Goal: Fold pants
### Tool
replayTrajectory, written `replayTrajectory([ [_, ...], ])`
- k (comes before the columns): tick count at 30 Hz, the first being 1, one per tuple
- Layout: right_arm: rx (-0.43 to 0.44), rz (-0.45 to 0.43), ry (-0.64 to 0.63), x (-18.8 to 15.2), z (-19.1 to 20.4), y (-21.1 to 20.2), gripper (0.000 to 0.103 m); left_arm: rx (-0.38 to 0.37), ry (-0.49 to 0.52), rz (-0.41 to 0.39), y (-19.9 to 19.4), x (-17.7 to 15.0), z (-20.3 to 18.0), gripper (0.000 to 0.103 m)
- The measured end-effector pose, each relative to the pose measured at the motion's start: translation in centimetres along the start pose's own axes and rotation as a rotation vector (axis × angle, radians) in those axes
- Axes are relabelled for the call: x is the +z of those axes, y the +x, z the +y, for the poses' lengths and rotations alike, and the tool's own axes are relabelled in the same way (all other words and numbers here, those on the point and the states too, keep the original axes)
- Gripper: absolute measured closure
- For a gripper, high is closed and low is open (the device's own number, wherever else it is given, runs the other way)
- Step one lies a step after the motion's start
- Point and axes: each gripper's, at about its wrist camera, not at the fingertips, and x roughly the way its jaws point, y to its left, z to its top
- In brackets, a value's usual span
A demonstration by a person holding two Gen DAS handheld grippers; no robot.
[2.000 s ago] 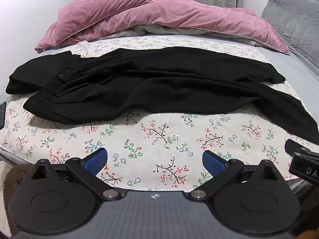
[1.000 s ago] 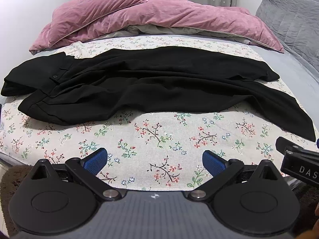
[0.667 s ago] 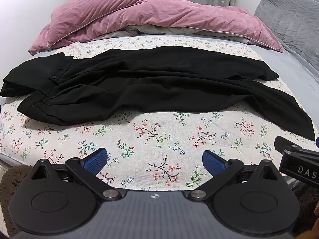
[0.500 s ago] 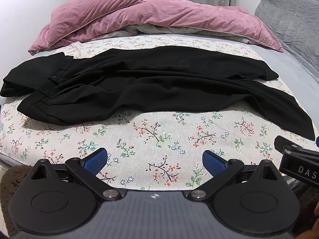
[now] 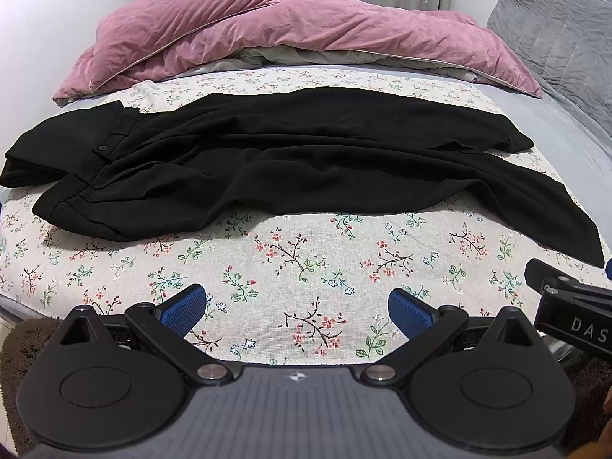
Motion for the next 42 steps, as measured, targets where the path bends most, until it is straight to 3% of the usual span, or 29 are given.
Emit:
replayTrajectory([
  [35, -0.026, 0.013, 0.006, 0.2, -0.4, 0.9, 0.0, 0.013, -0.002, 0.017, 1.5, 0.1, 0.9, 0.0],
  [42, -0.111, -0.017, 0.02, 0.4, -2.2, 2.5, 0.0, 0.06, -0.025, -0.082, 3.5, 0.9, 3.7, 0.0],
])
